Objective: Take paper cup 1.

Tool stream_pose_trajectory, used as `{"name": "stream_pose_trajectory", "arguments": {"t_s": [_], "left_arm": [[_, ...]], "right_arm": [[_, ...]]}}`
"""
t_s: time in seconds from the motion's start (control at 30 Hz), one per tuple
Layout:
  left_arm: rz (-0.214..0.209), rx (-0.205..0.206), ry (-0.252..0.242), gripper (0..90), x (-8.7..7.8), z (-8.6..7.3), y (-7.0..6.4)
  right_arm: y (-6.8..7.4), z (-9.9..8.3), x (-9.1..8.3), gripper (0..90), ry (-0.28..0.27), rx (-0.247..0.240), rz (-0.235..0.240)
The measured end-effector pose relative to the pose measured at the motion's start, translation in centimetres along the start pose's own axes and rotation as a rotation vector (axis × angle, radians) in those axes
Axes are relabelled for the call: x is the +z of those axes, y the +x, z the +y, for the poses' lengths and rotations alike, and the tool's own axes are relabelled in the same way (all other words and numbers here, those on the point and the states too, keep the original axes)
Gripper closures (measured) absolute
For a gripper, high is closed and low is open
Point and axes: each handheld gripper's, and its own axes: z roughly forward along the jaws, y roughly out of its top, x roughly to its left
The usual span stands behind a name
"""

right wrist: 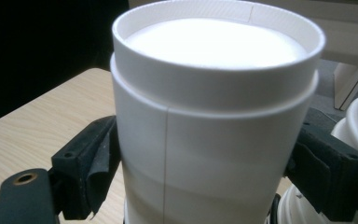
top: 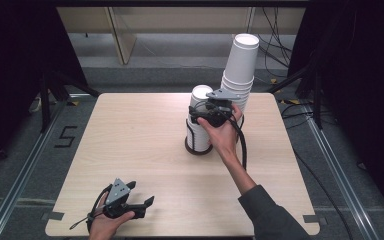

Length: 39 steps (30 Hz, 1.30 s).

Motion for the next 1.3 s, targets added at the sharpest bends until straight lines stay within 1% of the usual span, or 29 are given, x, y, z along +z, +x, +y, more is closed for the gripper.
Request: {"name": "stream_pose_trajectory", "arguments": {"t_s": [0.03, 0.07, 0.13, 0.17, 0.2, 0.3, 0.33, 0.37, 0.43, 0.47, 0.5, 0.53, 0.57, 0.6, 0.63, 0.67, 0.7, 0.73, 0.77, 0.8, 0.9, 0.97, 1.03, 1.13, 1.17, 1.23, 1.27, 1.3], "left_arm": [[0.0, 0.0, 0.0, 14.6, 0.0, 0.0, 0.0], [-0.006, 0.002, -0.003, 14.6, 0.0, 0.0, 0.0], [-0.002, 0.005, 0.005, 14.6, 0.0, 0.0, 0.0], [-0.003, 0.003, 0.002, 14.6, 0.1, 0.0, 0.0], [0.0, 0.004, 0.005, 14.6, 0.1, 0.0, 0.0], [-0.004, 0.006, 0.005, 14.6, 0.0, 0.0, 0.0], [-0.004, 0.006, 0.003, 14.6, 0.0, 0.1, 0.0], [-0.003, 0.006, 0.003, 14.6, 0.0, 0.1, 0.0], [-0.008, 0.008, 0.001, 14.6, 0.0, 0.0, 0.1], [-0.007, 0.01, 0.001, 14.6, 0.0, 0.0, 0.1], [-0.007, 0.004, -0.002, 14.6, 0.0, 0.0, 0.1], [-0.007, 0.007, 0.002, 14.6, 0.0, 0.1, 0.1], [-0.003, 0.007, 0.005, 14.6, 0.0, 0.0, 0.0], [-0.009, 0.006, 0.001, 14.6, 0.0, 0.0, 0.1], [-0.005, 0.008, 0.006, 14.6, 0.0, 0.0, 0.0], [-0.005, 0.006, 0.006, 14.6, 0.0, 0.0, 0.0], [-0.006, 0.005, 0.005, 14.6, 0.0, 0.0, 0.0], [-0.005, 0.003, 0.005, 14.6, 0.1, 0.0, 0.0], [-0.006, 0.004, 0.006, 14.6, 0.1, 0.0, 0.0], [-0.006, 0.007, 0.007, 14.6, 0.1, 0.0, 0.0], [-0.002, 0.008, 0.012, 14.6, 0.0, 0.0, 0.0], [-0.01, 0.007, 0.011, 14.6, 0.1, 0.0, 0.0], [-0.009, 0.01, 0.012, 14.6, 0.1, 0.0, 0.0], [-0.012, 0.01, 0.014, 14.6, 0.1, 0.0, -0.1], [-0.013, 0.011, 0.011, 14.6, 0.1, 0.0, -0.1], [-0.014, 0.012, 0.015, 14.6, 0.1, 0.0, 0.0], [-0.011, 0.012, 0.015, 14.6, 0.1, 0.0, 0.0], [-0.013, 0.012, 0.015, 14.6, 0.1, 0.0, 0.0]], "right_arm": [[0.0, 0.0, 0.0, 15.4, 0.0, 0.0, 0.0], [0.0, 0.0, 0.2, 15.1, -0.008, -0.013, 0.006], [0.1, 0.0, 0.6, 15.3, 0.001, -0.005, -0.011], [0.2, 0.0, 0.7, 15.6, 0.005, -0.001, -0.007], [0.2, 0.1, 0.8, 15.3, 0.005, -0.005, -0.018], [0.3, 0.2, 0.9, 16.4, 0.008, -0.008, -0.019], [0.3, 0.3, 0.8, 16.8, 0.013, 0.0, -0.028], [0.3, 0.3, 0.8, 17.5, 0.013, 0.02, -0.031], [0.4, 0.4, 0.7, 17.9, 0.011, 0.019, -0.036], [0.4, 0.5, 0.7, 18.0, 0.004, 0.024, -0.03], [0.4, 0.5, 0.7, 18.0, 0.004, 0.024, -0.03], [0.4, 0.6, 0.4, 18.2, -0.006, 0.043, -0.029], [0.4, 0.7, 0.3, 18.2, -0.01, 0.04, -0.029], [0.4, 0.7, 0.3, 18.2, -0.01, 0.04, -0.029], [0.4, 1.1, 0.0, 18.2, -0.019, 0.025, -0.03], [0.4, 1.1, 0.0, 18.2, -0.019, 0.025, -0.03], [0.5, 1.3, -0.2, 18.3, -0.02, 0.035, -0.028], [0.4, 1.4, -0.3, 18.3, -0.034, 0.022, -0.032], [0.5, 1.9, -0.7, 18.3, -0.039, 0.036, -0.029], [0.4, 2.0, -0.8, 18.4, -0.05, 0.033, -0.029], [0.4, 2.5, -1.2, 18.4, -0.06, 0.037, -0.029], [0.6, 3.2, -1.8, 18.4, -0.073, 0.047, -0.025], [0.7, 3.9, -2.2, 18.4, -0.085, 0.031, -0.027], [0.8, 5.0, -2.9, 18.4, -0.114, 0.044, -0.023], [0.7, 5.4, -3.2, 18.3, -0.122, 0.035, -0.025], [0.7, 6.0, -3.7, 18.4, -0.144, 0.039, -0.026], [0.8, 6.3, -4.1, 18.3, -0.147, 0.054, -0.025], [0.7, 6.5, -4.3, 18.3, -0.158, 0.048, -0.017]]}}
